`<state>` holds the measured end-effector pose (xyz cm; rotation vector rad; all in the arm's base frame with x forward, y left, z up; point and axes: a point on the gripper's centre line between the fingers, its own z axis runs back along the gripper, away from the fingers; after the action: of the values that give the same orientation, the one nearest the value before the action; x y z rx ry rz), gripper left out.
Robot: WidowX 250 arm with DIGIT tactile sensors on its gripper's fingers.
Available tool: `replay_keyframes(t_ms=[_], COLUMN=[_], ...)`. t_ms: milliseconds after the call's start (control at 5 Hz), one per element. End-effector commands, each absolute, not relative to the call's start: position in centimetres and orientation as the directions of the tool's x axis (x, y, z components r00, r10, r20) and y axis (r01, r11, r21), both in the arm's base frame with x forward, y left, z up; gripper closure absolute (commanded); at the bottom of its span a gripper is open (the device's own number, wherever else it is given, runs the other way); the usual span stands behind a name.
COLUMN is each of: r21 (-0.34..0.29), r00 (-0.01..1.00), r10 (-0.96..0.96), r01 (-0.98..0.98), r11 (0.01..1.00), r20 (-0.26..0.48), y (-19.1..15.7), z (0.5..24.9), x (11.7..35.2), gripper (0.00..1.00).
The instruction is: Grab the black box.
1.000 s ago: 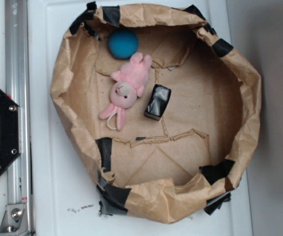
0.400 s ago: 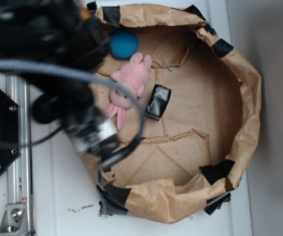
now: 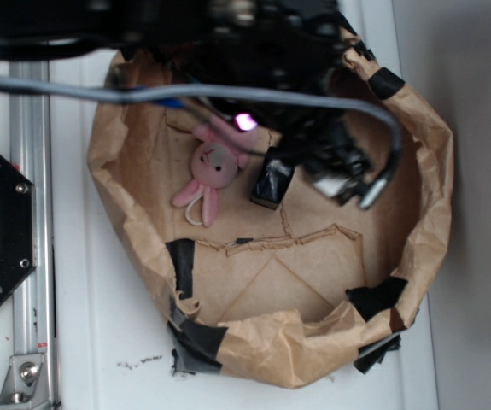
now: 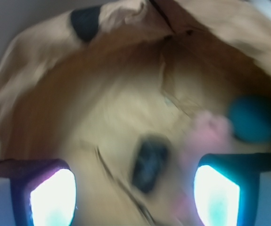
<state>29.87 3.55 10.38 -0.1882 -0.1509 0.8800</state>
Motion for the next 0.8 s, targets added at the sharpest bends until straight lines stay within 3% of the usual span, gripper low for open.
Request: replay_keyframes(t_ms=[0,200,400,600], r21=[-0.031,0.048,0.007,-0.045], r00=[0.645,0.717,0.745,0.744], r10=[0.762,0.691,0.658,0.663], r01=[-0.764,-0.69,-0.661,-0.667], r11=[0.644,0.722,0.75,0.744], r20=[-0.063,-0.091,-0.109,-0.083], y=[1.7,0.0,-0.9,-0.3], z=[4.2,2.3,3.0,4.8], x=[29.9,26.4,24.1,24.0], gripper=[0.0,0.0,0.0,0.0])
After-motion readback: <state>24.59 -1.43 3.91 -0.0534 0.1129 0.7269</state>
